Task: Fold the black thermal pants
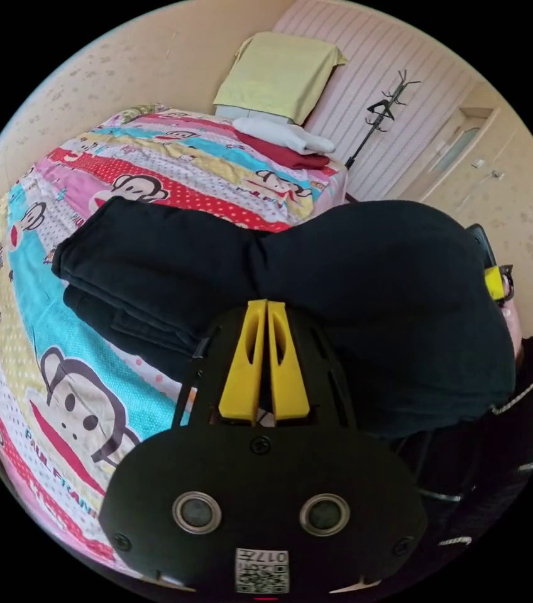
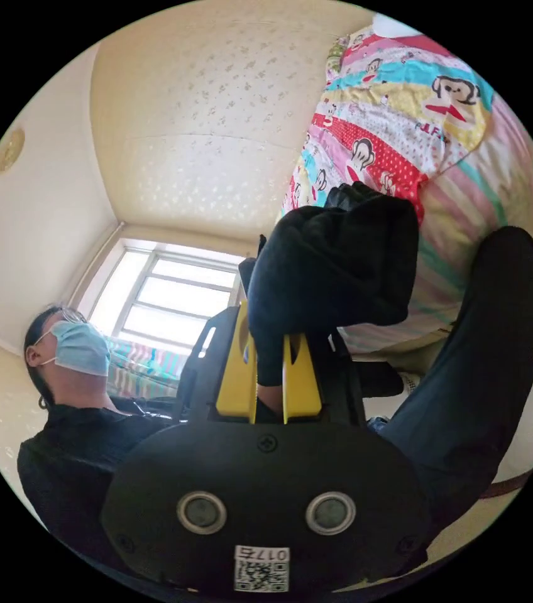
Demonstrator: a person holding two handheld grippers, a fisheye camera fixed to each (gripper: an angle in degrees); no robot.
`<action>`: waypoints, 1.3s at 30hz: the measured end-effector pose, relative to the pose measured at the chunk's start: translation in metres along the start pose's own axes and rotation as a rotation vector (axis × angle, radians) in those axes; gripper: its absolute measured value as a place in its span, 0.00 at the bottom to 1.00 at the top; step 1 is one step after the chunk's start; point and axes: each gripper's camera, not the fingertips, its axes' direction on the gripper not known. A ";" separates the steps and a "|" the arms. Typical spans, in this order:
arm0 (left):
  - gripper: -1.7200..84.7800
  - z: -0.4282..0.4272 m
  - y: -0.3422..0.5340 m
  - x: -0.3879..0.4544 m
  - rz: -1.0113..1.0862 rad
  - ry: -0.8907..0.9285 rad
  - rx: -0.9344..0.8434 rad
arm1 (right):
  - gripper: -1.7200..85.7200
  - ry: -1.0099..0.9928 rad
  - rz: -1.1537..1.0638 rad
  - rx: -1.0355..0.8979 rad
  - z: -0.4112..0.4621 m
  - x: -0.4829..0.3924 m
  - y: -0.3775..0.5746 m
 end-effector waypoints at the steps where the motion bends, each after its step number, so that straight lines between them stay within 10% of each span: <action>1: 0.01 -0.020 0.003 -0.006 0.024 0.037 0.032 | 0.09 0.015 -0.052 -0.024 -0.003 -0.014 -0.005; 19: 0.01 -0.054 0.130 -0.156 -0.524 0.666 0.606 | 0.11 0.120 0.329 -0.192 0.164 -0.023 -0.263; 29: 0.01 -0.092 0.149 -0.179 -0.570 0.615 0.650 | 0.12 0.496 0.255 -0.425 0.289 0.046 -0.339; 39: 0.01 -0.097 0.132 -0.159 -0.488 0.558 0.642 | 0.14 0.378 0.099 -0.633 0.240 -0.020 -0.346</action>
